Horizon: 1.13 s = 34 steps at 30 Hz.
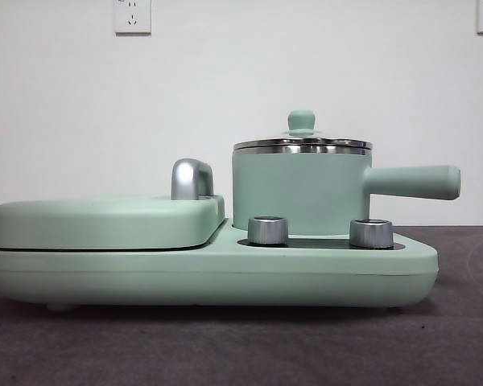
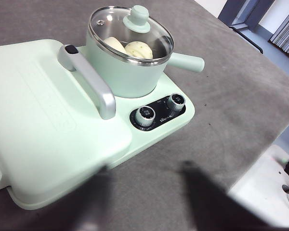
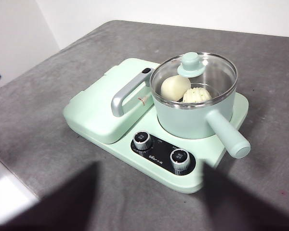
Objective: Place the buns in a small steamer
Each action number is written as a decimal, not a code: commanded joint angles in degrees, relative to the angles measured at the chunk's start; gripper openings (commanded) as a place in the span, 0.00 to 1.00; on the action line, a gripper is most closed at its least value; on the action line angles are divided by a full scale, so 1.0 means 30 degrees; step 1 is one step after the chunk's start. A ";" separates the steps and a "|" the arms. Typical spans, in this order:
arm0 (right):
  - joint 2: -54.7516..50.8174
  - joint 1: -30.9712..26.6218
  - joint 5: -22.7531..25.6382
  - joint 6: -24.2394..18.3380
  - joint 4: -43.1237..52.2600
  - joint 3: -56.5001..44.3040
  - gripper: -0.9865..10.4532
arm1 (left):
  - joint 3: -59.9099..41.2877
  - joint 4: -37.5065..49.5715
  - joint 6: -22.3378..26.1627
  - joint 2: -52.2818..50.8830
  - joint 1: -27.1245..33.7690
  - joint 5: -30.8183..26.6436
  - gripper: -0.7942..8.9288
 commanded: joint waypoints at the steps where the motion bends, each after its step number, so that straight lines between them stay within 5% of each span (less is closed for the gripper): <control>1: 0.0007 0.0131 0.0044 -0.0379 0.0335 0.0175 0.11 | 0.0197 0.0736 -0.0117 0.0160 -0.0117 -0.0058 0.09; 19: -0.0007 0.0131 0.0095 -0.0379 0.0328 0.0175 0.11 | -0.0182 0.1778 -0.0117 -0.0372 0.0459 -0.0087 0.09; 24: -0.0007 0.0131 0.0095 -0.0379 0.0328 0.0175 0.11 | -0.1719 0.2790 -0.0117 -0.1377 0.3628 -0.0087 0.09; 34: -0.0007 0.0131 0.0095 -0.0379 0.0328 0.0175 0.11 | -1.0032 1.1234 0.1945 -0.5610 1.0309 -0.0109 0.09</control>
